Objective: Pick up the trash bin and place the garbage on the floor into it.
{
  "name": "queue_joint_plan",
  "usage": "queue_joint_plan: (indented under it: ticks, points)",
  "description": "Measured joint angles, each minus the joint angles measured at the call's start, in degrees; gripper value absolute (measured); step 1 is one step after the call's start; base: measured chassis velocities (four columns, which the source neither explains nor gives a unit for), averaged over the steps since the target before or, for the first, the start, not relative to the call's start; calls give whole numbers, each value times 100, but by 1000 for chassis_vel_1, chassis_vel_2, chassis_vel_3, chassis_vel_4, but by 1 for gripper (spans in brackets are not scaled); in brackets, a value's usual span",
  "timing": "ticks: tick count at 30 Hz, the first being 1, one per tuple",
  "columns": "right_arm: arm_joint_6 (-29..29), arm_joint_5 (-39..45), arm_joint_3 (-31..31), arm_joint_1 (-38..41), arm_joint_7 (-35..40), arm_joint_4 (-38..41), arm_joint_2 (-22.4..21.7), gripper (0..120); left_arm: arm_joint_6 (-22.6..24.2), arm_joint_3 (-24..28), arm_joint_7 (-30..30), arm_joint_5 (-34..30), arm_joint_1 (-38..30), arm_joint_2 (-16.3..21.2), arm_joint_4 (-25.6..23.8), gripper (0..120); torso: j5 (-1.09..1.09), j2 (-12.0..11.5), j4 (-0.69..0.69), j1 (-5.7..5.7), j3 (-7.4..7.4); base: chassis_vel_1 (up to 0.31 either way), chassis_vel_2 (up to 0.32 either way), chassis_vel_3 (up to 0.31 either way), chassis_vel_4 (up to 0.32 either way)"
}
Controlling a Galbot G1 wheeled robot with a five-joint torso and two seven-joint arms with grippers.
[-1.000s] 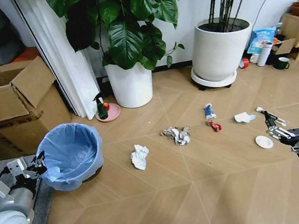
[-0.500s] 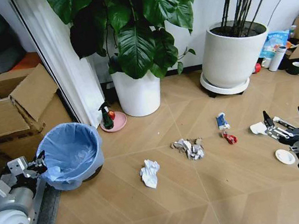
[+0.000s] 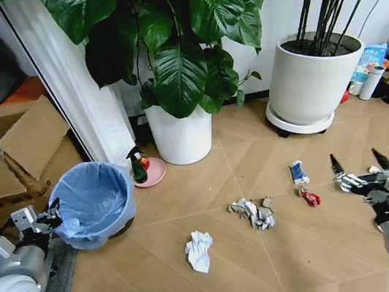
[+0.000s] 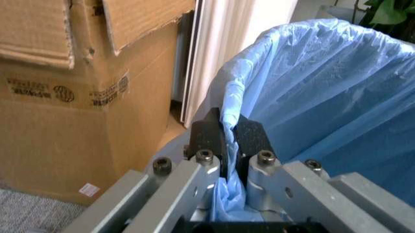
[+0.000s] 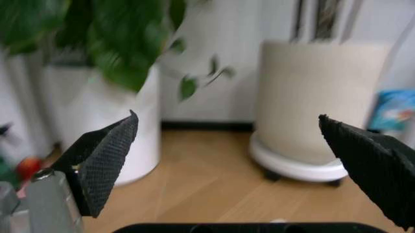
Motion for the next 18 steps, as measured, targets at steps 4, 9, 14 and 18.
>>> queue_joint_plan:
  ticks: [4,9,14,18]
  points:
    - [-350,548,-902,433,84,-255,-445,100,2,50,-21,20,65,33,-52,0,-1,0,0,-1,-1,0,0,0,0]
    - [-741,1139,-1979,1195,330,-578,-488,100,4,195,-49,115,96,61,-74,0,3,0,4,-2,-1,0,0,0,0]
    - [-982,1386,-3042,1846,405,-1036,-341,100,6,229,-51,186,194,146,-72,0,3,0,0,-1,-1,0,0,0,0]
    - [-892,1479,-4080,2653,-56,-1895,-179,100,4,189,-58,217,276,151,-31,0,2,0,0,-1,0,0,0,0,0]
